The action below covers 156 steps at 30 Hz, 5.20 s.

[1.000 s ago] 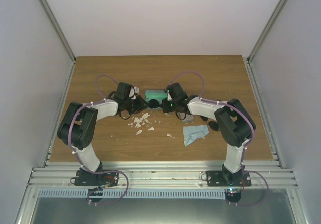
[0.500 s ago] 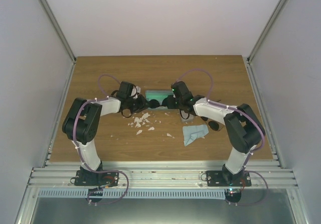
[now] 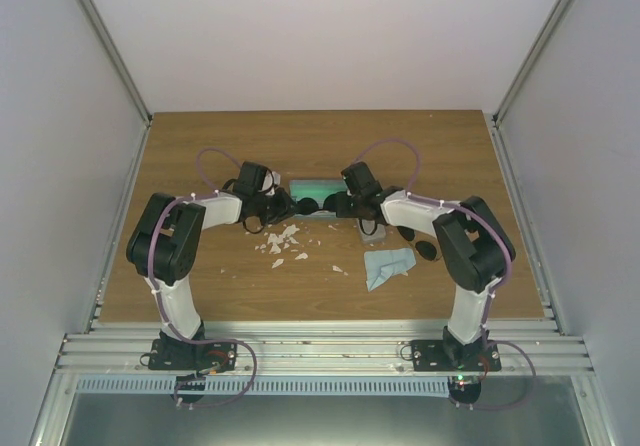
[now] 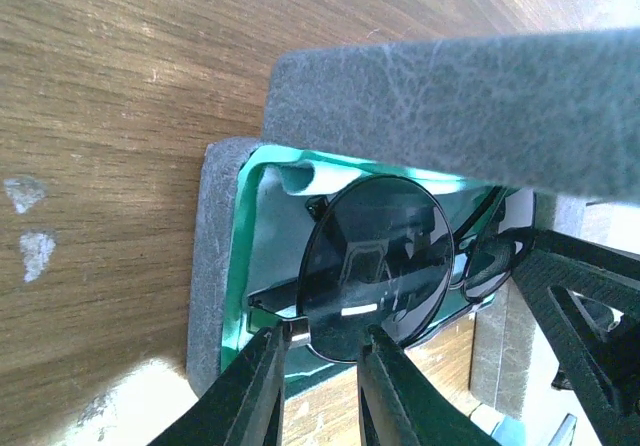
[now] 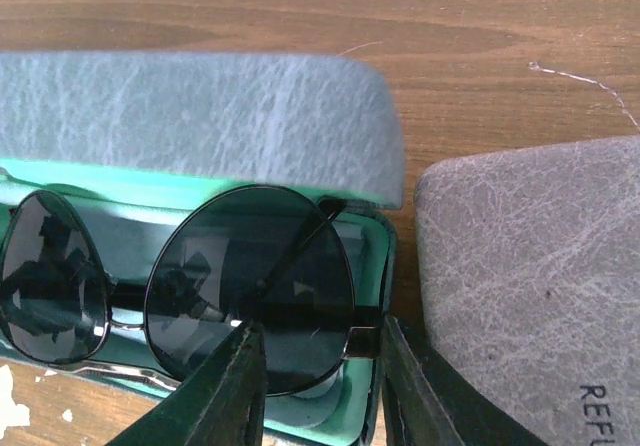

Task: Organize the sunglasses
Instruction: Adjust the sunglasses in the sunglasses case, then close the sunglasses case at the center of the board, then move the sunglasses case at the center of the board.

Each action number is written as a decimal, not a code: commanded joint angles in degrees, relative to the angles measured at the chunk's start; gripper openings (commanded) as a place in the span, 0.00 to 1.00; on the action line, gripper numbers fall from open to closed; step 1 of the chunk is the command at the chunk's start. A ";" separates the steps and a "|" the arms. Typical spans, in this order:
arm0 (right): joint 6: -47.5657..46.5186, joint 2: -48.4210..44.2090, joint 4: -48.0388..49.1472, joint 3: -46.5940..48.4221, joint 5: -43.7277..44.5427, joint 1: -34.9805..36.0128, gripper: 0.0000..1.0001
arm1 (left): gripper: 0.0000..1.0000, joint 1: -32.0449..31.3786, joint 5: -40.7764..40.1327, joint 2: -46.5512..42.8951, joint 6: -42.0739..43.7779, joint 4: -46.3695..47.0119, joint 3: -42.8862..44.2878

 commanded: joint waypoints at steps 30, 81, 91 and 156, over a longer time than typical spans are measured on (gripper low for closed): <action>-6.09 -2.25 -4.71 11.19 3.72 -0.23 0.40 | 0.23 -0.53 -10.15 -14.33 2.14 -3.73 -6.46; -48.32 5.78 -8.63 13.37 -17.30 2.12 1.00 | 0.32 -0.69 -17.10 -34.43 -0.57 -4.91 -21.93; -54.45 12.99 -11.85 18.42 -10.48 2.15 1.00 | 0.40 4.47 -10.17 -38.98 2.36 -8.21 -22.51; -15.31 19.74 -11.36 27.59 6.98 -21.96 0.68 | 0.40 6.93 -6.54 -37.56 2.77 -6.40 -23.82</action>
